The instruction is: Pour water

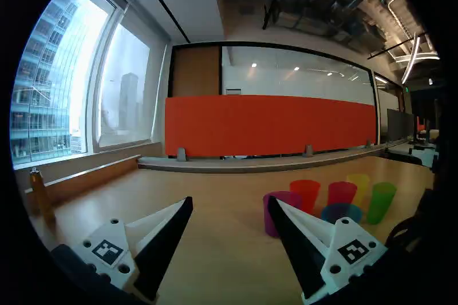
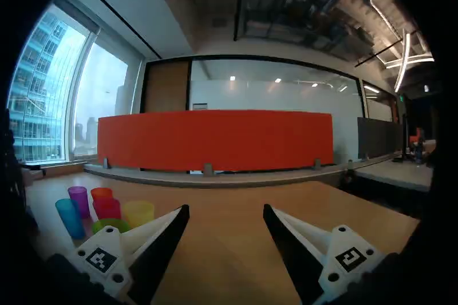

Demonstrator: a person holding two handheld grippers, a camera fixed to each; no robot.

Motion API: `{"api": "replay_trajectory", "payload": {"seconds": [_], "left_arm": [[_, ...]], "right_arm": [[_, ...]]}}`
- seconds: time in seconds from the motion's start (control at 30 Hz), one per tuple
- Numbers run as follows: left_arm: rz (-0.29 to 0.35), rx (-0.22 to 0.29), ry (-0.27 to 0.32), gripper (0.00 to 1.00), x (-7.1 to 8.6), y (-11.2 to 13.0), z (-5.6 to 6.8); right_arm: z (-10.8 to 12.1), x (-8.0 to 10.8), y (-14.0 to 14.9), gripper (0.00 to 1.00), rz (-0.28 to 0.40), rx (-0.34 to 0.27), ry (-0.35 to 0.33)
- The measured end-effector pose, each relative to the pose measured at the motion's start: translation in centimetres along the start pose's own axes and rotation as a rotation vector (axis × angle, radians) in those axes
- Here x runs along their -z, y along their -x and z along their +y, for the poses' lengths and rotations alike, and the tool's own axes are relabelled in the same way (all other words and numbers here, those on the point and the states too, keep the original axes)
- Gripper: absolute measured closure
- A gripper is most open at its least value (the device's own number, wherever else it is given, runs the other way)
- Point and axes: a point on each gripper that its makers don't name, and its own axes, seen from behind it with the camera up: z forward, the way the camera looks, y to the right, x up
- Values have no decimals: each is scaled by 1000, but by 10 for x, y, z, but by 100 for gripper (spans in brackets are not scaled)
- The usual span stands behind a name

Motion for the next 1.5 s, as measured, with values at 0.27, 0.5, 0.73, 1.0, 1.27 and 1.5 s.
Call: {"api": "replay_trajectory", "payload": {"seconds": [0.27,0.5,0.73,1.0,1.27,1.5], "left_arm": [[0,0,0,3,1,0,0],[0,0,0,3,0,1,0],[0,0,0,3,0,0,1],[0,0,0,3,0,0,1],[0,0,0,3,0,0,0],[0,0,0,3,0,0,1]], "right_arm": [[5,0,7,0,-18,-7,10],[4,-1,10,0,-33,5,13],[3,-1,9,0,-33,9,10],[3,-1,9,0,-33,8,9],[3,-1,8,0,-34,8,9],[2,-2,8,0,-35,8,9]]}}
